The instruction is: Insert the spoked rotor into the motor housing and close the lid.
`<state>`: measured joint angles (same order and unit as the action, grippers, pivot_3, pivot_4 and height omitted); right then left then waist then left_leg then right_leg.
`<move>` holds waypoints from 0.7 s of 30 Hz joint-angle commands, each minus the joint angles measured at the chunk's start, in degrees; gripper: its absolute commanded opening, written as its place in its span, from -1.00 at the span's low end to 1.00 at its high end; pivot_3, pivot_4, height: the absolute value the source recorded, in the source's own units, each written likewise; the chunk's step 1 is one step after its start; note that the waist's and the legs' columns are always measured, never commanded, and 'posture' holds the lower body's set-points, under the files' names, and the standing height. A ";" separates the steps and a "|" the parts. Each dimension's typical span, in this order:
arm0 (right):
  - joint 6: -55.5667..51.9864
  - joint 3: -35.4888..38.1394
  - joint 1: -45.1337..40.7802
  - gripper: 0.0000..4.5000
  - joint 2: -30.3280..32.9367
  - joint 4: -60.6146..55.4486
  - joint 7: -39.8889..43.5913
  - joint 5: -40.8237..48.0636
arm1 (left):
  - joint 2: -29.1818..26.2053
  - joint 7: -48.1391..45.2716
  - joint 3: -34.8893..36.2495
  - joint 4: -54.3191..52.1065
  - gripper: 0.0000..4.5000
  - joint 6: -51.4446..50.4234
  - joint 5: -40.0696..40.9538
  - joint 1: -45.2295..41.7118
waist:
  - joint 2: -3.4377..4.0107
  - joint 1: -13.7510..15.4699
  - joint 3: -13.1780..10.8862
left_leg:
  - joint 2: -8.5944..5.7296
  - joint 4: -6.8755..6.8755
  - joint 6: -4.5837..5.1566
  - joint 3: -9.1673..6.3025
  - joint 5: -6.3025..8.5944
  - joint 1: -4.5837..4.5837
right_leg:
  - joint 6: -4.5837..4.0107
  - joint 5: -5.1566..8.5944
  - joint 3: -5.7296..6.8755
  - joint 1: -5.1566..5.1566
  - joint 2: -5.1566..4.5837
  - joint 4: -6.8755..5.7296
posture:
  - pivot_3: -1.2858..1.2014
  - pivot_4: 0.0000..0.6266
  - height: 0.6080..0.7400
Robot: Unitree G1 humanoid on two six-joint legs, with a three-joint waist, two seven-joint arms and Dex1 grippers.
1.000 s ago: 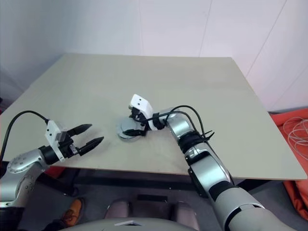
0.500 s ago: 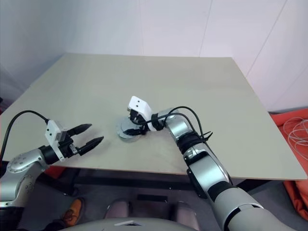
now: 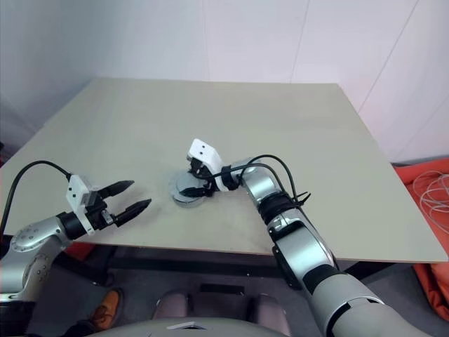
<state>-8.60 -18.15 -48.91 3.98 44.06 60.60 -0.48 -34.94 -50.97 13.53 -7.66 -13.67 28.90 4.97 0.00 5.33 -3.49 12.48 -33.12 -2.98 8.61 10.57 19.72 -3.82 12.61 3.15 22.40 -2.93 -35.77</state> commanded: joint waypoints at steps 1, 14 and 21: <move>-0.12 0.15 -1.41 0.40 0.16 -2.38 1.76 0.54 | -0.57 -0.09 1.17 -2.01 1.00 0.24 0.61 -0.48 | 0.00 0.00 0.00 | 0.00 0.00 0.00 0.00 0.00 0.00 | 0.00 0.00 0.00 0.00 0.00 0.00 | 0.03 -1.00 1.00; -1.93 0.58 -3.93 0.40 -0.26 -1.76 1.66 0.38 | -1.74 -1.25 3.08 -4.43 1.00 -1.30 2.12 6.04 | 0.02 -0.04 -0.01 | 0.03 0.00 0.01 0.01 0.00 0.02 | 0.05 0.03 0.00 0.04 0.01 0.00 | 0.03 -1.00 1.00; -2.29 0.00 -4.66 0.40 -0.42 0.33 -0.26 -1.34 | -1.55 -1.59 3.04 -5.64 1.00 -1.35 1.71 9.23 | 0.03 0.03 -0.03 | 0.04 0.00 0.01 0.02 0.01 0.06 | 0.03 0.02 0.00 0.10 0.01 0.01 | 0.03 -1.00 1.00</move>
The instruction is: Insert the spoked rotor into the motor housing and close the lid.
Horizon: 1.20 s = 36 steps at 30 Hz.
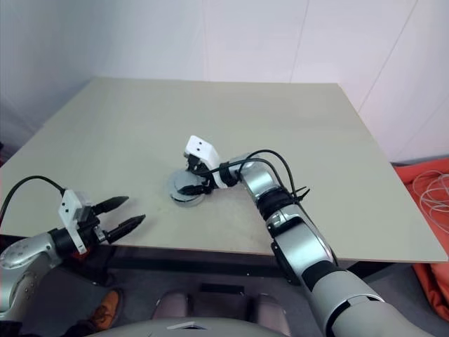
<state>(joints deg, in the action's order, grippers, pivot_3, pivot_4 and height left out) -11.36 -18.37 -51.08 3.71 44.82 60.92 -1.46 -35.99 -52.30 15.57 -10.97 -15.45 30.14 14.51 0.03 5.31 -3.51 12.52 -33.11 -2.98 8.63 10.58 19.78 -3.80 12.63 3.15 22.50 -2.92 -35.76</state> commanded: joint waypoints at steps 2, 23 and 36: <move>0.76 -0.22 -2.40 0.40 0.01 0.17 -0.58 -1.07 | -0.49 -0.14 1.02 -2.29 1.00 0.46 0.49 -0.55 | 0.01 0.05 -0.01 | -0.01 0.00 0.00 0.00 0.00 -0.01 | 0.00 0.00 0.00 -0.01 0.00 -0.01 | 0.03 -1.00 1.00; 0.17 -2.32 -3.16 0.40 0.35 1.54 1.93 -2.88 | -0.33 -0.32 0.22 -1.13 1.00 0.37 0.13 -3.53 | 0.01 0.04 0.00 | -0.01 0.00 0.00 -0.01 0.00 -0.05 | -0.02 -0.01 0.00 -0.08 0.00 0.00 | 0.03 -1.00 1.00; -0.91 -2.16 -4.23 0.40 0.64 0.04 4.77 -2.43 | -0.07 -0.27 -0.09 -0.99 1.00 0.67 -0.13 -3.76 | 0.01 0.07 0.00 | -0.02 0.00 0.01 -0.01 0.01 -0.02 | -0.03 -0.01 0.00 -0.06 0.00 0.01 | 0.03 -1.00 1.00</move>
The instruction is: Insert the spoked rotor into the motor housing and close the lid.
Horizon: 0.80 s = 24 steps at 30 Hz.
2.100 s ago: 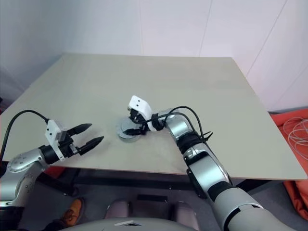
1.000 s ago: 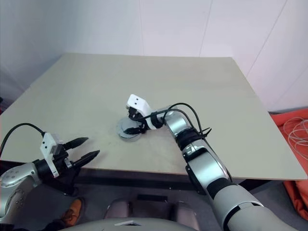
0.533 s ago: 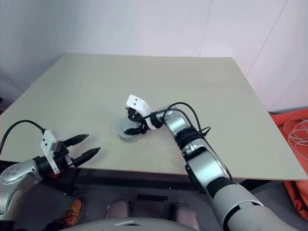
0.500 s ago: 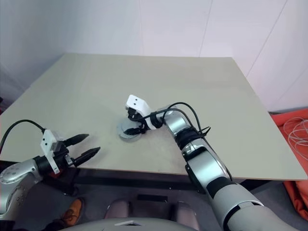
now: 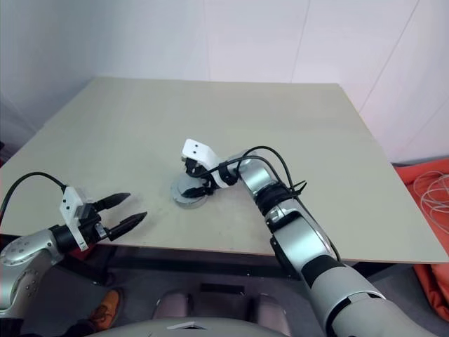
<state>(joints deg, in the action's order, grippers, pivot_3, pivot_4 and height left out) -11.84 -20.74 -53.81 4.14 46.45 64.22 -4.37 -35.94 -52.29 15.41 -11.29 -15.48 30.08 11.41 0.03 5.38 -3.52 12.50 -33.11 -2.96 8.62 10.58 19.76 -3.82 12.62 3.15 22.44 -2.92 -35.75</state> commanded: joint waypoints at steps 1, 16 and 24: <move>-0.55 0.19 -1.49 0.40 0.18 -1.77 1.80 0.60 | -0.08 -0.29 0.00 -0.67 1.00 0.69 -0.07 -0.70 | 0.00 0.00 0.00 | 0.00 0.00 0.00 0.00 0.00 0.00 | 0.00 0.00 0.00 0.00 0.00 0.00 | 0.03 -1.00 1.00; -2.32 0.35 -1.30 0.40 -0.03 -1.24 1.18 -0.12 | 0.08 0.00 -0.56 -0.66 1.00 0.72 -0.08 -1.10 | 0.00 -0.07 0.00 | 0.01 0.00 0.00 0.00 0.00 -0.03 | 0.00 0.00 0.00 -0.01 0.00 -0.02 | 0.03 -1.00 1.00; -3.68 1.10 -1.47 0.40 -0.46 -1.40 0.68 0.80 | 0.22 0.18 -0.57 -0.89 1.00 0.56 0.00 -1.02 | 0.00 -0.11 0.00 | 0.02 0.00 -0.01 0.01 -0.01 -0.08 | 0.01 0.01 0.00 -0.04 0.00 -0.03 | 0.03 -1.00 1.00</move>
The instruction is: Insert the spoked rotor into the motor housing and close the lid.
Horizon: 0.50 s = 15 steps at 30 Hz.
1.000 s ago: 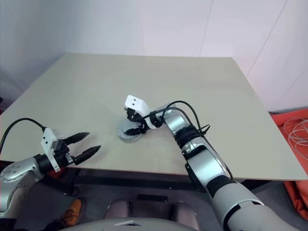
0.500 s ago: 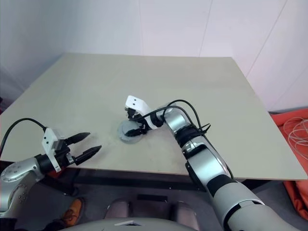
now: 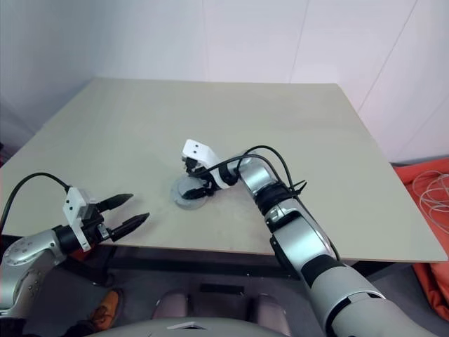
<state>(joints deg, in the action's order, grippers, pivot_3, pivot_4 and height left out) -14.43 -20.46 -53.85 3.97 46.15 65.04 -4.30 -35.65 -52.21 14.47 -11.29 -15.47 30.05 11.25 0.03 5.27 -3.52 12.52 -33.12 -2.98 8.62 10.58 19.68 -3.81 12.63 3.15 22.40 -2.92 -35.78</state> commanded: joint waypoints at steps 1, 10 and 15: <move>-1.85 1.21 -1.46 0.40 -0.43 -1.16 -0.16 1.17 | -0.05 0.12 0.36 -0.95 1.00 0.50 0.07 -0.84 | 0.00 0.00 0.00 | 0.00 0.00 0.00 0.00 0.00 0.00 | 0.00 0.00 0.00 0.00 0.00 0.00 | 0.03 -1.00 1.00; -3.06 0.34 -1.40 0.40 0.04 -0.11 -1.76 -0.43 | 0.01 0.07 0.15 -0.83 1.00 0.52 0.03 -1.03 | 0.00 0.02 0.00 | -0.01 0.00 0.00 0.00 0.00 -0.02 | 0.00 0.00 0.00 -0.03 0.00 0.00 | 0.03 -1.00 1.00; -1.65 -1.28 -0.56 0.40 0.73 0.41 -1.75 -1.92 | -0.09 0.03 0.01 -0.77 1.00 0.45 0.04 -1.24 | 0.00 0.05 0.00 | -0.01 0.00 -0.01 0.00 0.00 -0.10 | 0.10 0.06 0.00 -0.11 0.00 0.00 | 0.03 -1.00 1.00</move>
<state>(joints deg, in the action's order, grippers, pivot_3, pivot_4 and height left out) -16.31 -20.64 -54.14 3.83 46.16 63.58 -4.50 -35.54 -52.20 14.06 -11.29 -15.47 30.05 11.10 0.03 5.32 -3.51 12.52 -33.12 -2.98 8.62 10.57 19.54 -3.63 12.73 3.15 22.26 -2.92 -35.78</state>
